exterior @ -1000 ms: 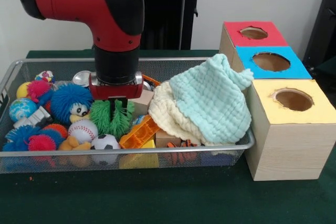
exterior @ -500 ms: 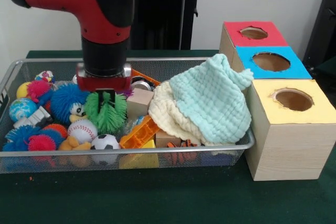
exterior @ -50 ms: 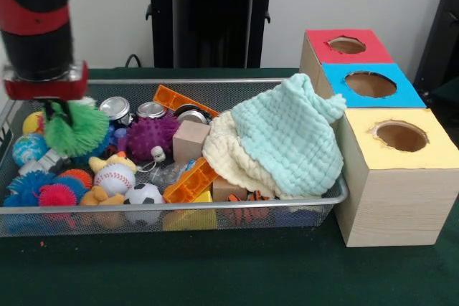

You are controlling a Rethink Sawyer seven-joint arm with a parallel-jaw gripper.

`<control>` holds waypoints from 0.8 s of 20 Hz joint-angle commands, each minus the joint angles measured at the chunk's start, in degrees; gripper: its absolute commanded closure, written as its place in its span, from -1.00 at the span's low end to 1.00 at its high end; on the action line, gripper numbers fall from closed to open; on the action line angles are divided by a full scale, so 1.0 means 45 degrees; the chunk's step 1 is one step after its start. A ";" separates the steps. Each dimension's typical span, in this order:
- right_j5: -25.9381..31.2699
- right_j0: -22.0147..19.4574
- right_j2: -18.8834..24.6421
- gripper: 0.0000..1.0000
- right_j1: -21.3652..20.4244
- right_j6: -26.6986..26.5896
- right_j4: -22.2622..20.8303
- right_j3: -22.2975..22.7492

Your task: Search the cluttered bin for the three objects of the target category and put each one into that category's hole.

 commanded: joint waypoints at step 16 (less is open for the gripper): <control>-0.0991 -0.1359 0.2169 -1.00 0.0788 -0.3514 -0.1007 0.1262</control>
